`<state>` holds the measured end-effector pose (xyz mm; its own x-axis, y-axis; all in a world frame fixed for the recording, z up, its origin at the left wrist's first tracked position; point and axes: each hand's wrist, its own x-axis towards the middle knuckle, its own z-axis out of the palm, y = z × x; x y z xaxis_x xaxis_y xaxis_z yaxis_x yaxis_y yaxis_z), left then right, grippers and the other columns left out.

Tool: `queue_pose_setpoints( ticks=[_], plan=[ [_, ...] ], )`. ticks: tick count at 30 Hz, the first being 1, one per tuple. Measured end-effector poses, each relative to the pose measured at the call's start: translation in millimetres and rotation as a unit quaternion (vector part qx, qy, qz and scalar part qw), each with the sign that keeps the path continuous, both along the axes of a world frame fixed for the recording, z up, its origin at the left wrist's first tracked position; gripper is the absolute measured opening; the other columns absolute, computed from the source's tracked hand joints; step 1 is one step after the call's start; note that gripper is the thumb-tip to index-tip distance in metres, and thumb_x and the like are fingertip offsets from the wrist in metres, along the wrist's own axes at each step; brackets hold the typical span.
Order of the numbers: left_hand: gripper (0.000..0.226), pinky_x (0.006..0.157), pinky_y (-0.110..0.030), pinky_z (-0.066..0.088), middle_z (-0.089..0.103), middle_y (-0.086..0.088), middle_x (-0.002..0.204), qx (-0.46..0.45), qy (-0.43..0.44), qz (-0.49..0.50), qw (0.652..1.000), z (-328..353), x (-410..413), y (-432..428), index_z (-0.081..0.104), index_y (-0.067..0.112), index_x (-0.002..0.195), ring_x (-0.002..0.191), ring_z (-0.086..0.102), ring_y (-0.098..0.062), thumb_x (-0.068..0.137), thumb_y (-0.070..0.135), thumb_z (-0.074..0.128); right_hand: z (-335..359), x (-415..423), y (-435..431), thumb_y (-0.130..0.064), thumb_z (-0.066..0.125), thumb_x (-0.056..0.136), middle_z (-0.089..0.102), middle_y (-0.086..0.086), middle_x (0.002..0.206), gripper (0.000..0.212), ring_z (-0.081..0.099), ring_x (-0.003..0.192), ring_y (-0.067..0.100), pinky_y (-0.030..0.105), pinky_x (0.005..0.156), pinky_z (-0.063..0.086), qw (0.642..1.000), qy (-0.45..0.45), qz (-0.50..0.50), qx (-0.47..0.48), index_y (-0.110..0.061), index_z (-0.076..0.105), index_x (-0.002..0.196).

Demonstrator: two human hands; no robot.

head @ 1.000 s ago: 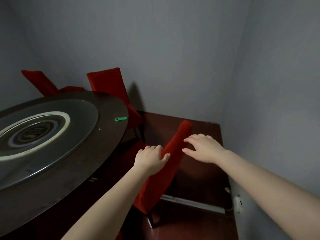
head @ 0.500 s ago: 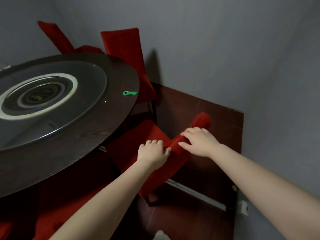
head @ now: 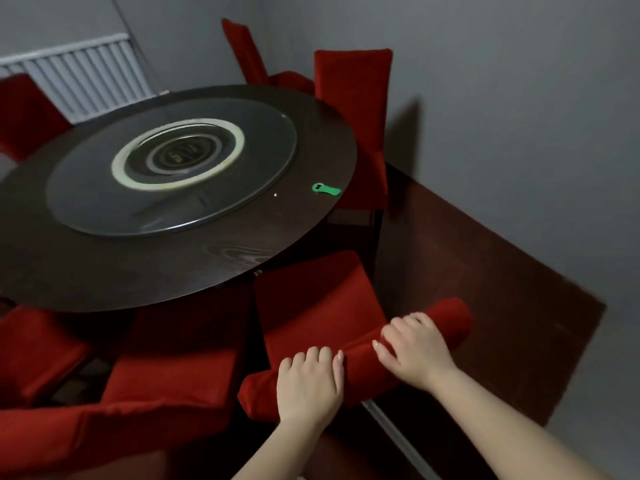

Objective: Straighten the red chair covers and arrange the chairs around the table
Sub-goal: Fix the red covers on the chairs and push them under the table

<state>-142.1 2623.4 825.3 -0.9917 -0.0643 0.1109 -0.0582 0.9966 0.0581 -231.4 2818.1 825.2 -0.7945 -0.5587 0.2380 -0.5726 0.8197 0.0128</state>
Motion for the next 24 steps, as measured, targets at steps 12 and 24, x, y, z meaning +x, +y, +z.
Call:
queue_pose_setpoints(
  ticks=[12, 24],
  plan=[
    [0.036, 0.055, -0.033, 0.044, 0.062, 0.004, 0.063, -0.051, 0.089, 0.028, 0.994, -2, -70, 23, 0.061, 0.023, 0.068, 0.052, 0.058, -0.022, 0.096, 0.034, 0.041, -6, -97, 12, -0.048, 0.043, 0.082, 0.056, 0.003, 0.054, 0.046, 0.055, 0.048, 0.027, 0.034, 0.049, 0.043, 0.993, 0.053, 0.105, -0.012, -0.015, 0.061, 0.056],
    [0.039, 0.05, -0.031, 0.043, 0.064, 0.002, 0.061, -0.013, 0.073, 0.087, 0.993, 7, -217, 91, 0.062, 0.022, 0.065, 0.049, 0.06, -0.023, 0.094, 0.038, 0.042, 5, -280, 52, -0.041, 0.043, 0.081, 0.054, 0.006, 0.052, 0.041, 0.054, 0.047, 0.028, 0.036, 0.049, 0.043, 0.975, 0.123, 0.186, -0.019, -0.014, 0.06, 0.055]
  ],
)
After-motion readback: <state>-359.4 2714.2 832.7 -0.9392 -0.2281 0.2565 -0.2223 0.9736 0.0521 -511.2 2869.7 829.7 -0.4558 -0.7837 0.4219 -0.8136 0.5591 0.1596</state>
